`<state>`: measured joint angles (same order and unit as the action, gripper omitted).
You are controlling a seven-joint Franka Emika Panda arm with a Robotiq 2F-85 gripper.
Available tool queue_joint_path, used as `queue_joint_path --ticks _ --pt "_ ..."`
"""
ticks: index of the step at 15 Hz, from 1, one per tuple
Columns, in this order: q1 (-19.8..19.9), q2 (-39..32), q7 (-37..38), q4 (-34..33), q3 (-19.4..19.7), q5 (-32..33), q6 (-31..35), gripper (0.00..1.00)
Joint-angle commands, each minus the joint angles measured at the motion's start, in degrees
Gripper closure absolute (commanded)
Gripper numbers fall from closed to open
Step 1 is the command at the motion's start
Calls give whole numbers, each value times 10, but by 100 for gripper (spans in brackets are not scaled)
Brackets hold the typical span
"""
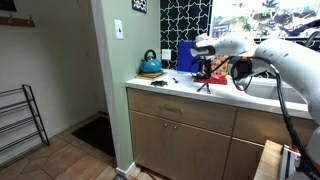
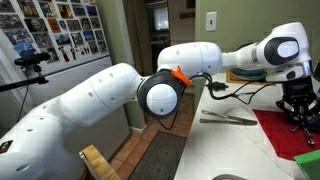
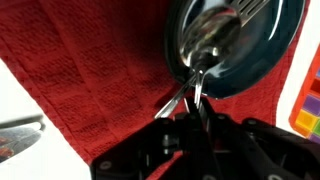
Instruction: Move a folk and a spoon from the countertop onto the black plate on the mat staring with the folk then the spoon
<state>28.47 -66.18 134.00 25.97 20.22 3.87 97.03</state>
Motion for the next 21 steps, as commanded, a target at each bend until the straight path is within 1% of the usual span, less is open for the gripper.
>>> queue_joint_path --ticks 1,2,4,6,7,9,11,13,14,15,16,17,21 --pt "5 -2 20 2 -14 11 14 73" --pt "4 -2 21 2 -15 12 15 78" --pt "4 -2 22 2 -17 12 16 77" --pt "4 0 19 1 -18 12 17 81" --pt "4 3 16 1 -20 11 19 76" --pt "2 12 7 5 -23 12 30 54" --pt "0 21 -1 3 -23 15 40 42" --pt "-5 34 -19 4 -18 25 30 26" --pt "-5 43 -48 6 -21 29 24 19" --pt "-3 52 -109 7 -30 31 25 11" --pt "-3 58 -141 6 -32 31 27 4" --pt "-2 66 -179 6 -36 30 27 0" --pt "4 107 -324 11 -54 17 4 0"
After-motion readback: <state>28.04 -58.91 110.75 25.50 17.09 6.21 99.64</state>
